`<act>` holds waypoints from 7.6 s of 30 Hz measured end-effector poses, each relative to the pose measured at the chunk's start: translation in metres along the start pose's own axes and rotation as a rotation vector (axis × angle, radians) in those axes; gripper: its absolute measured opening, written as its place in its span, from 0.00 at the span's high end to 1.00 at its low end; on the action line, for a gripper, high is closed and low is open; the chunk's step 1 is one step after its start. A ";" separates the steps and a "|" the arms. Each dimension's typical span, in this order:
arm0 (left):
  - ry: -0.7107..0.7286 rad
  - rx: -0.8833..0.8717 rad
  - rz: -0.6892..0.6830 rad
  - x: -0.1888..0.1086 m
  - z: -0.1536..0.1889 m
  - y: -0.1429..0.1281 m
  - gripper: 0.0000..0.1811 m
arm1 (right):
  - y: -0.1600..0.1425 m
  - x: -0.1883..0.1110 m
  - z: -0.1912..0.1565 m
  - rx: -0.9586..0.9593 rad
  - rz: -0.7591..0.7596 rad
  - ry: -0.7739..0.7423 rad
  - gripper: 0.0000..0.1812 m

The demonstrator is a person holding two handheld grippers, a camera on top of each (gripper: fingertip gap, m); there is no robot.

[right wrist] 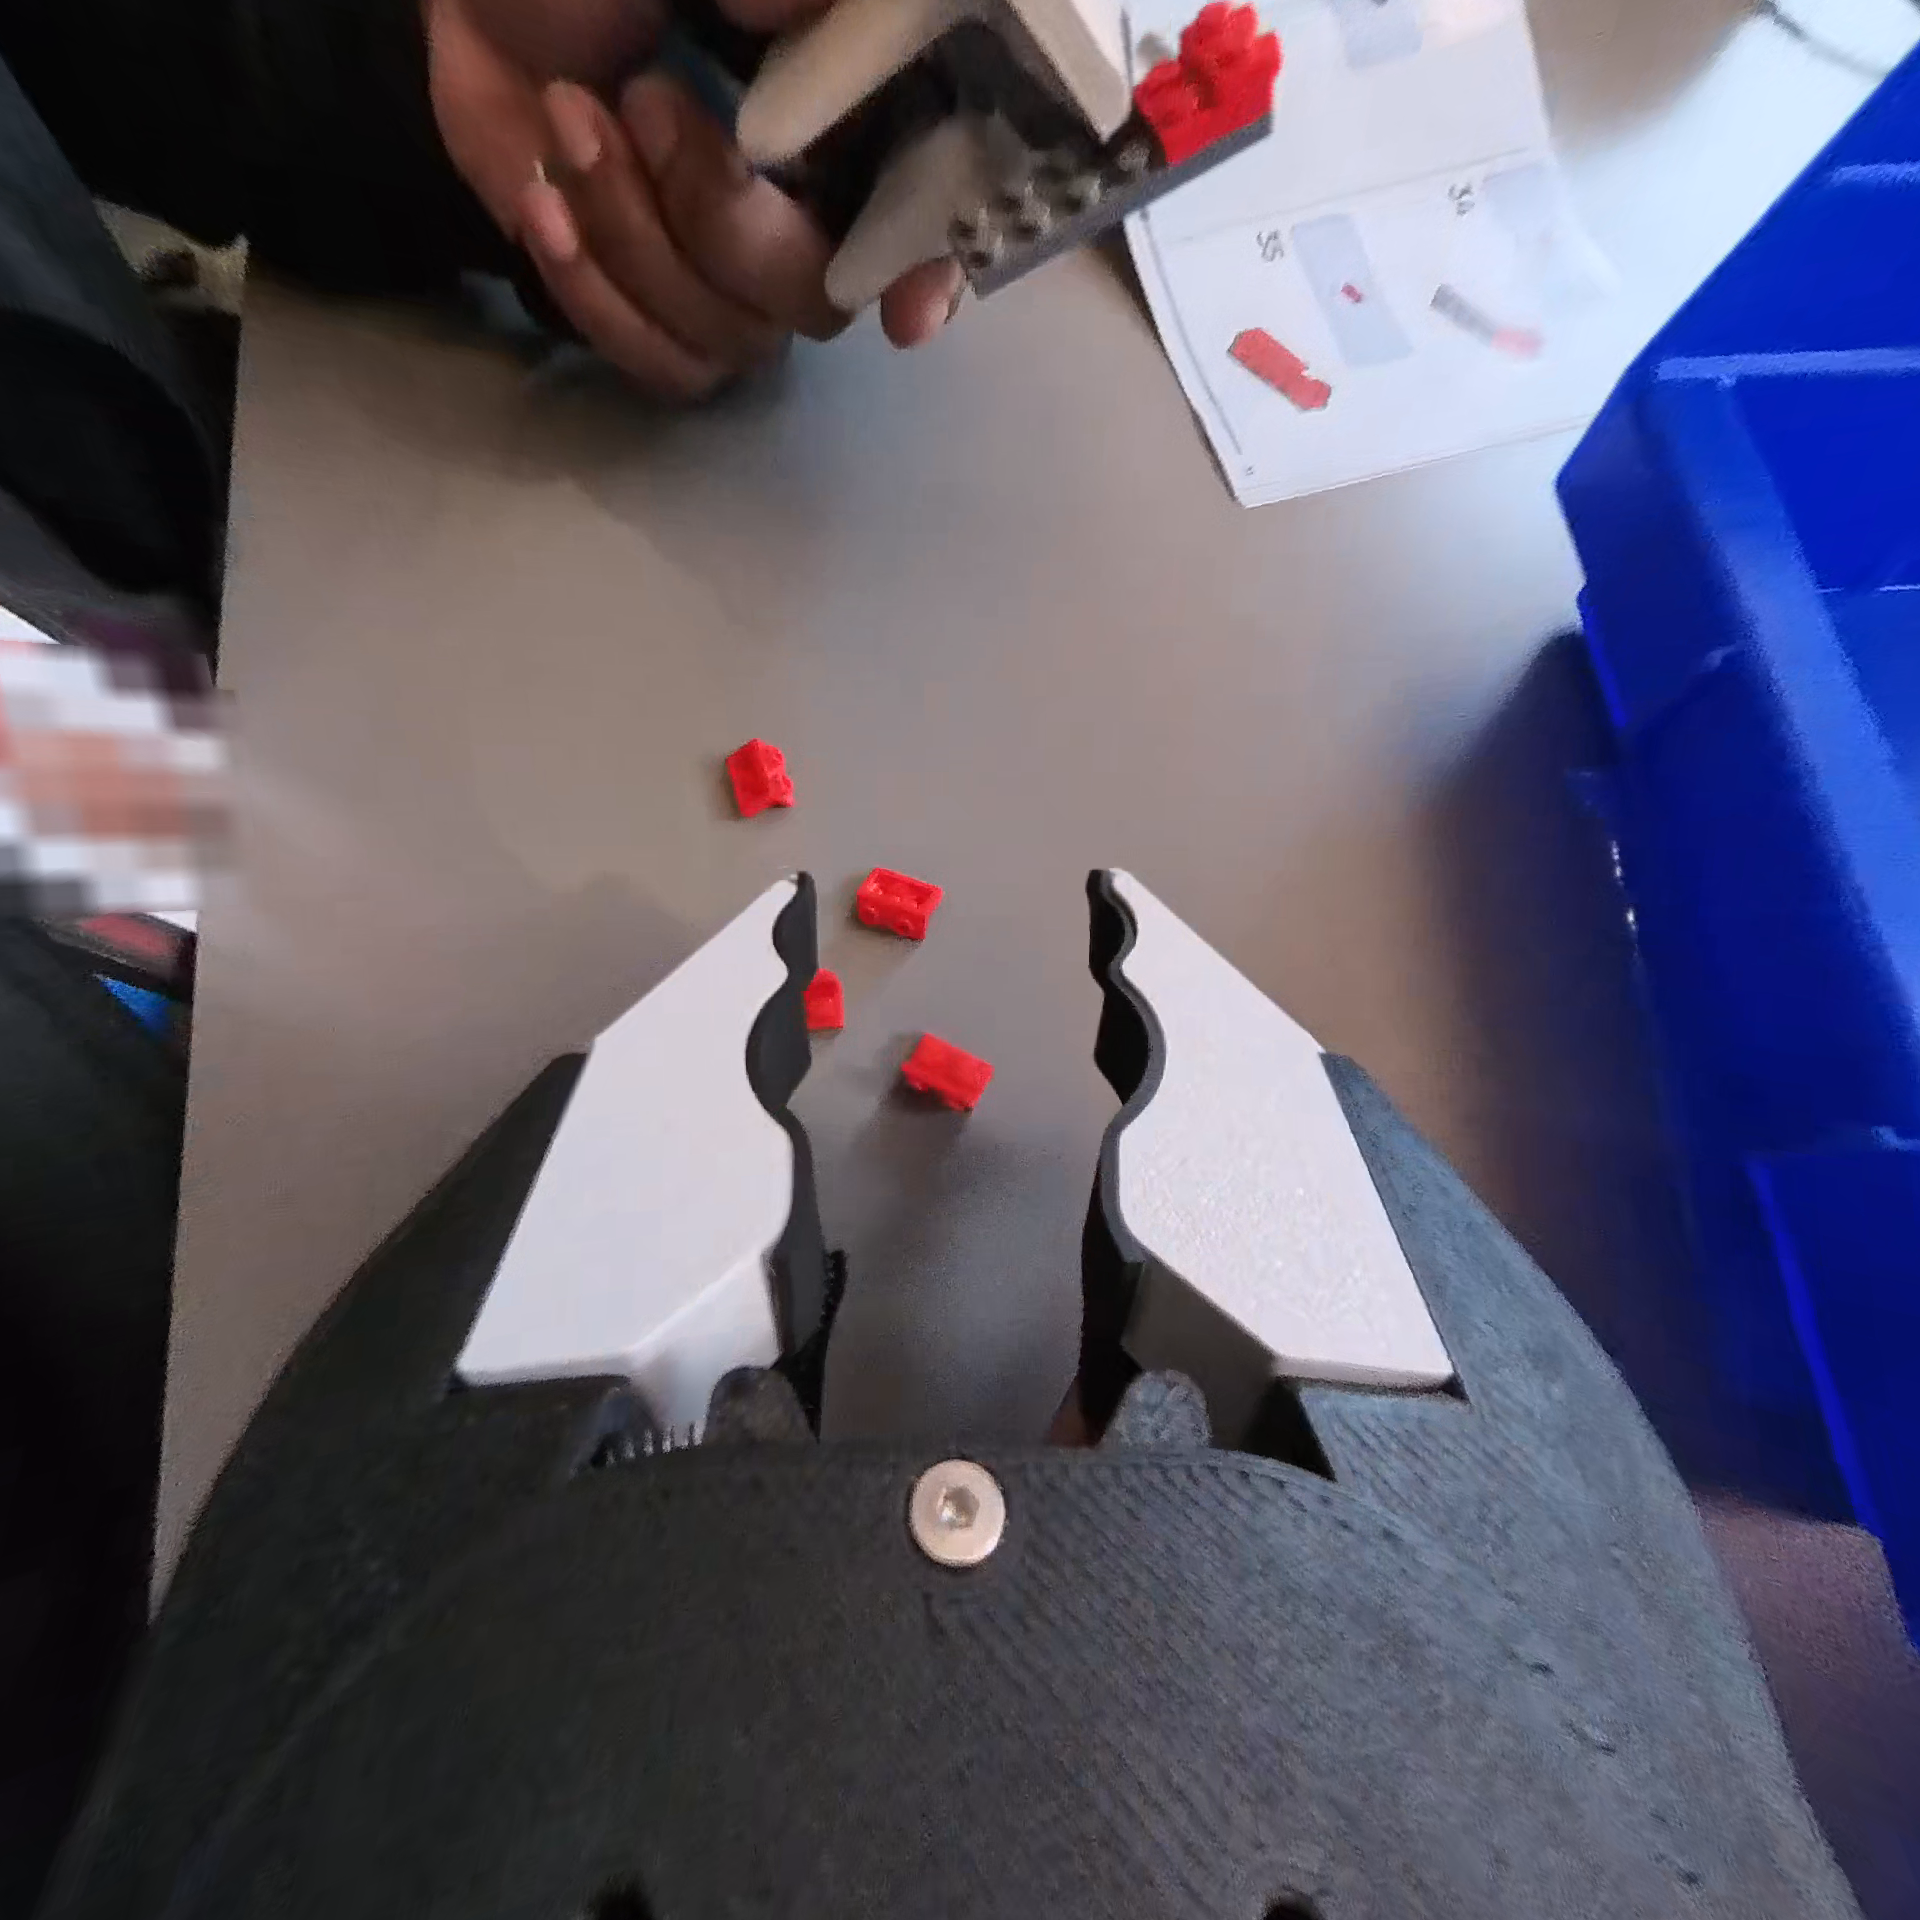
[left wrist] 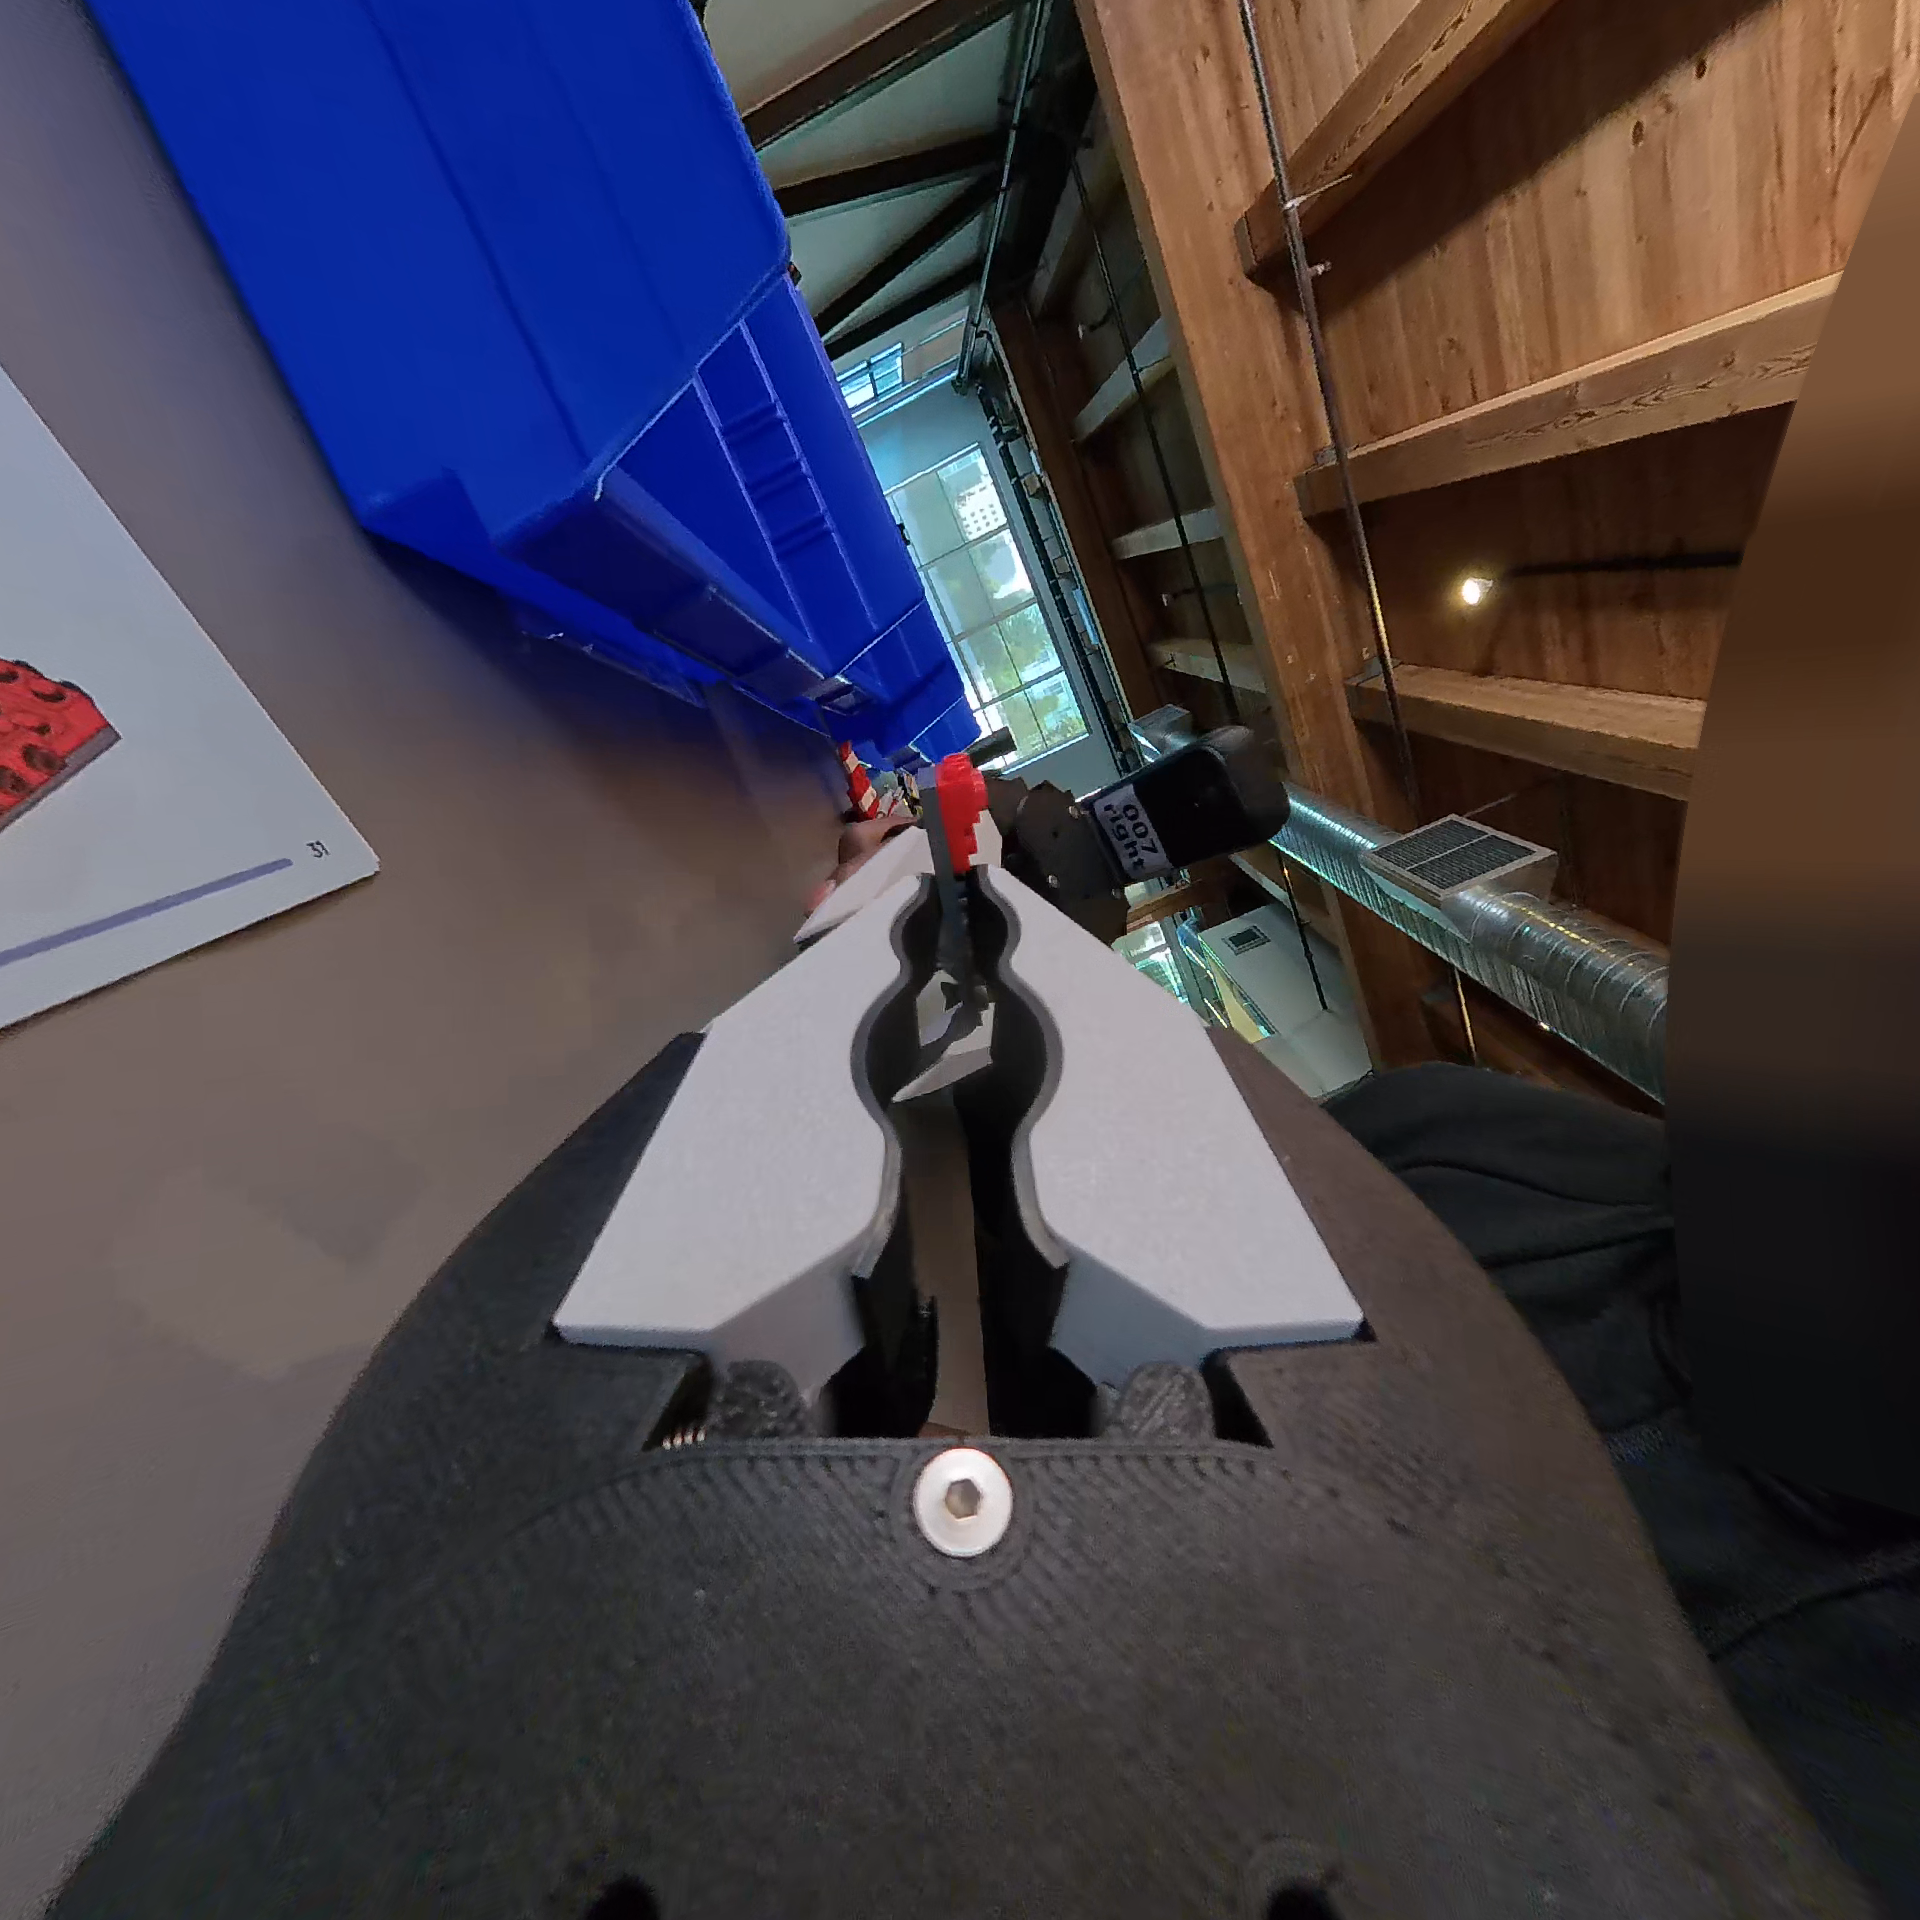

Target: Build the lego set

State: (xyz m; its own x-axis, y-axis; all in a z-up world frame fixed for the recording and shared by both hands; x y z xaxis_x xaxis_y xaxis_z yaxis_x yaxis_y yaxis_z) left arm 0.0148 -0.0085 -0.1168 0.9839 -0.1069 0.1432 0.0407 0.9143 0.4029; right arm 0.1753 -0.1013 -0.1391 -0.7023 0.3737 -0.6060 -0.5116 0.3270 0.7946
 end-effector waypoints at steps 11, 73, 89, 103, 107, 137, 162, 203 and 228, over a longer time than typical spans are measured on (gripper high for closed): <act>0.023 0.004 -0.027 0.000 0.000 -0.004 0.97 | 0.005 0.029 -0.004 -0.122 -0.140 0.027 0.93; 0.085 0.012 -0.059 -0.001 -0.005 -0.007 0.97 | 0.032 0.030 0.041 0.308 0.073 0.166 0.84; 0.091 -0.001 -0.054 -0.002 -0.007 -0.005 0.98 | 0.012 0.034 0.034 0.066 -0.152 -0.005 0.87; 0.097 0.005 -0.061 -0.002 -0.006 -0.007 0.97 | 0.018 0.044 0.016 0.142 -0.139 -0.286 0.90; 0.099 0.009 -0.059 -0.002 -0.006 -0.006 0.97 | 0.031 0.036 0.018 0.092 -0.058 -0.288 0.89; 0.134 0.002 -0.060 -0.004 -0.009 -0.006 0.97 | 0.032 0.060 0.023 -0.012 -0.135 -0.052 0.92; 0.194 0.000 -0.035 -0.007 -0.014 -0.004 0.98 | 0.039 0.056 0.044 0.050 -0.027 -0.023 0.89; 0.057 -0.150 -0.026 -0.002 -0.006 -0.008 0.97 | 0.087 0.033 0.021 -0.242 0.183 0.018 0.91; 0.194 0.060 -0.060 -0.003 -0.008 -0.010 0.97 | 0.085 0.042 0.016 -0.357 0.072 -0.093 0.91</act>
State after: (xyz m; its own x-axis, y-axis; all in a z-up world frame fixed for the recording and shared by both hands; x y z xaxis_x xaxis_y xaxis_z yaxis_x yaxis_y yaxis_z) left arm 0.0124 -0.0142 -0.1286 0.9953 -0.0778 -0.0569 0.0953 0.8833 0.4591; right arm 0.1103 -0.0442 -0.0979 -0.7033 0.4668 -0.5362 -0.6146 -0.0203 0.7885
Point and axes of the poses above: each gripper's, where its closed fingertips meet, x out along the fingers, y out of its top, z = x × y across the jaws, the point moved 6 cm from there along -x, back along the fingers, and after that the axes turned 2 degrees about -y, right-handed, at the moved point
